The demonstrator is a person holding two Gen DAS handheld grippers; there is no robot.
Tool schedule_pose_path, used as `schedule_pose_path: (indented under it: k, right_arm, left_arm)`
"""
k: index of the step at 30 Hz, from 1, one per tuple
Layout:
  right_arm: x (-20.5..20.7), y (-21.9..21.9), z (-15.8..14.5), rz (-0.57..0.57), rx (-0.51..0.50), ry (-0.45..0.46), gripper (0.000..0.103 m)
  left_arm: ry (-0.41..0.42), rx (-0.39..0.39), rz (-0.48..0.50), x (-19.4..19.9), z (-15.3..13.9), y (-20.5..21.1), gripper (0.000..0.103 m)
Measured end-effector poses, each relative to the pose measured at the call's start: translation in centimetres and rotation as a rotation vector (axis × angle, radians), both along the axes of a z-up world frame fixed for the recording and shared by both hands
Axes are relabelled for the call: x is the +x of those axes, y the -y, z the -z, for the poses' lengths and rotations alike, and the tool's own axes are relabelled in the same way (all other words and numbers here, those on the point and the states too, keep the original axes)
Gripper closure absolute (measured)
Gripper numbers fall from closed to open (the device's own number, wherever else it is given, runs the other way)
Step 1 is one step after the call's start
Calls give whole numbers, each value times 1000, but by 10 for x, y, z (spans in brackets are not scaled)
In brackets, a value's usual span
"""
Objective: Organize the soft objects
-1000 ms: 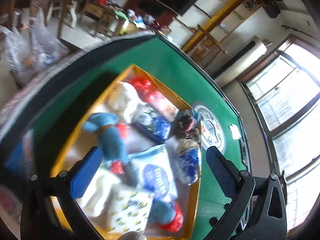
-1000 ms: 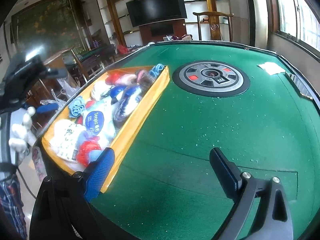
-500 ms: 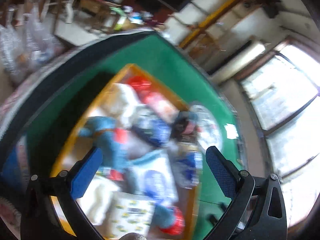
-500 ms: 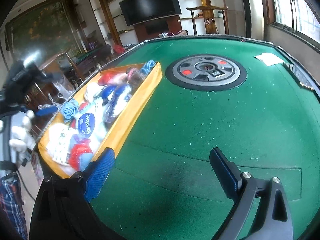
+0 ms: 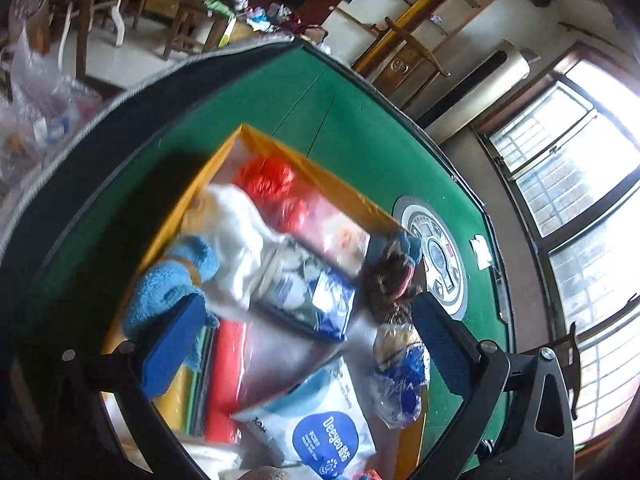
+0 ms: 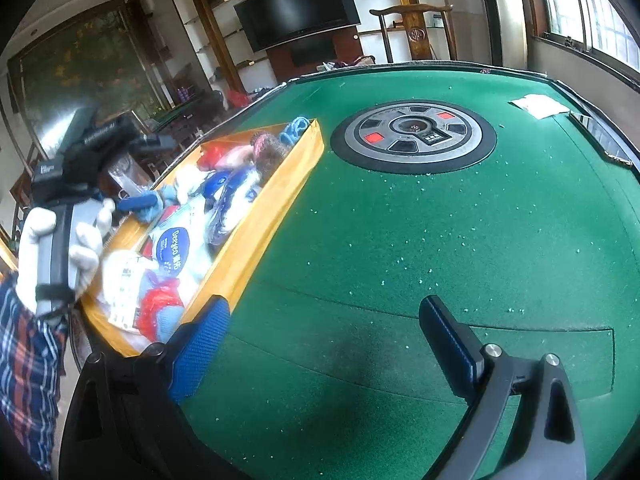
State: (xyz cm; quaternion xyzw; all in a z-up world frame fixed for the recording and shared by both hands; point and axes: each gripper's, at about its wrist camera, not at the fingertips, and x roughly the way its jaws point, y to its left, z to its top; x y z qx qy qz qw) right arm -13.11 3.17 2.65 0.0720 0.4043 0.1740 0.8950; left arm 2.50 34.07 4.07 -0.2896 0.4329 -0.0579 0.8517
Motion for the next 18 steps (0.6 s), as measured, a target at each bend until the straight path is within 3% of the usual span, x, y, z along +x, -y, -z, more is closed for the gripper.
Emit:
schedule_pose_path:
  k: [4,7,11,13,15,17,18]
  right_arm:
    - [4,3,4,-5,26,-30,9]
    - [4,6,5,-11,46,-31,9]
    - [0,4,3,-28,50,-6,9]
    - [-1,2,2,-38,47,4,9]
    - [-2,0,0,-50,45,8,9]
    - [-3,-3,-2,-58,32,16,9]
    - [-6,-5,-4,-65,12,27,9]
  left_arm:
    - [35,4,39,-12,-15,9,0]
    - [102,-16,47,-45,-35,9,0]
    - [416,2,-21,-128,-98,1,0]
    - [542,-37,-40,-165,-108,-1,0]
    - [541,-46,7,-172,-109,7,0]
    - [487,27,-5,-178,-103,17,0]
    - [454,110,-46,-179,-98,24,0]
